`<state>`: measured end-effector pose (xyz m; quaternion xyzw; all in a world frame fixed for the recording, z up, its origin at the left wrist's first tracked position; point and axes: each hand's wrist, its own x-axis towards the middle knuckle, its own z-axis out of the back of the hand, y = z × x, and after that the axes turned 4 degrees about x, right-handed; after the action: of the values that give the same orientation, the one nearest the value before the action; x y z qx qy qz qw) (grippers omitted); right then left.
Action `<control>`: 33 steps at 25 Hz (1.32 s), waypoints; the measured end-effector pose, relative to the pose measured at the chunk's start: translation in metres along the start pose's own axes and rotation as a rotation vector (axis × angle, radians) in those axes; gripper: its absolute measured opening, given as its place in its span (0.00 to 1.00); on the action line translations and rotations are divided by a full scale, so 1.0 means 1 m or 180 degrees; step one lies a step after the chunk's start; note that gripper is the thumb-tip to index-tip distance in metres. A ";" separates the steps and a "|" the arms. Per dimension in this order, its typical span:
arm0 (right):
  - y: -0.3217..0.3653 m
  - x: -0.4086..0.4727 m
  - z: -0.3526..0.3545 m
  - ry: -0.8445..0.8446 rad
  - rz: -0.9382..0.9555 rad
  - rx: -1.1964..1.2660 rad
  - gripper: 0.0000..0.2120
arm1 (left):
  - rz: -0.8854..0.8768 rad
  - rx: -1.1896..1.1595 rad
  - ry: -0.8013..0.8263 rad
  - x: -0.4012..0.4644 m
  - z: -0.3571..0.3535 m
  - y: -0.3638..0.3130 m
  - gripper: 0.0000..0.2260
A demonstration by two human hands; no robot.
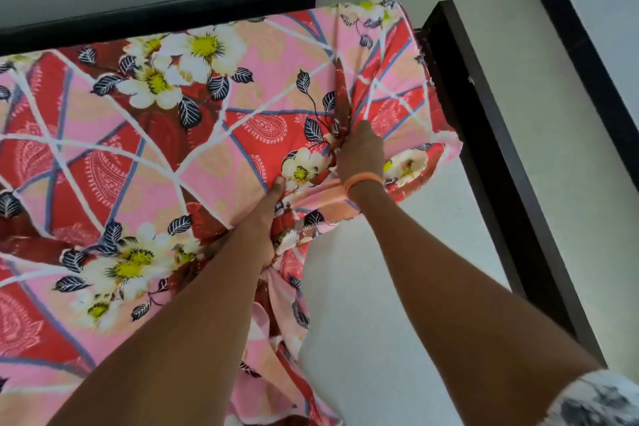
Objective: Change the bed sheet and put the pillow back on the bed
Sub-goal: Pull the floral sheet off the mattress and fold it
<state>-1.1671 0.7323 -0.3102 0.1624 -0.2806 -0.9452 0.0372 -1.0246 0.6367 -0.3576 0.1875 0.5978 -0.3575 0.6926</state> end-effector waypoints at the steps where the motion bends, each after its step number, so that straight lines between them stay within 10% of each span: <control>1: -0.004 -0.018 -0.005 0.0170 0.0057 -0.0066 0.13 | -0.0109 -0.0112 0.0157 -0.011 0.000 -0.001 0.58; 9: -0.025 -0.214 -0.036 0.1961 0.0950 -0.0806 0.15 | -0.0305 0.0158 0.1473 -0.074 0.068 0.038 0.50; 15: -0.005 -0.265 0.001 0.3011 0.1308 -0.1177 0.13 | -0.2104 0.2454 -0.0733 -0.112 0.129 0.131 0.14; 20: -0.005 -0.330 0.009 0.3648 0.1763 -0.2085 0.18 | -0.2266 0.3472 -0.0674 -0.131 0.189 0.207 0.03; 29: 0.046 -0.346 0.006 0.0976 0.0779 -0.1596 0.16 | -0.2069 0.1154 -0.1205 -0.152 0.246 0.236 0.07; 33: 0.106 -0.271 -0.025 0.0655 0.0600 -0.0450 0.23 | -0.1628 0.2204 -0.0497 -0.093 0.257 0.209 0.29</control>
<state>-0.9056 0.6744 -0.1952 0.2284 -0.2220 -0.9333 0.1656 -0.6988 0.6266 -0.2478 0.2270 0.4158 -0.7100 0.5211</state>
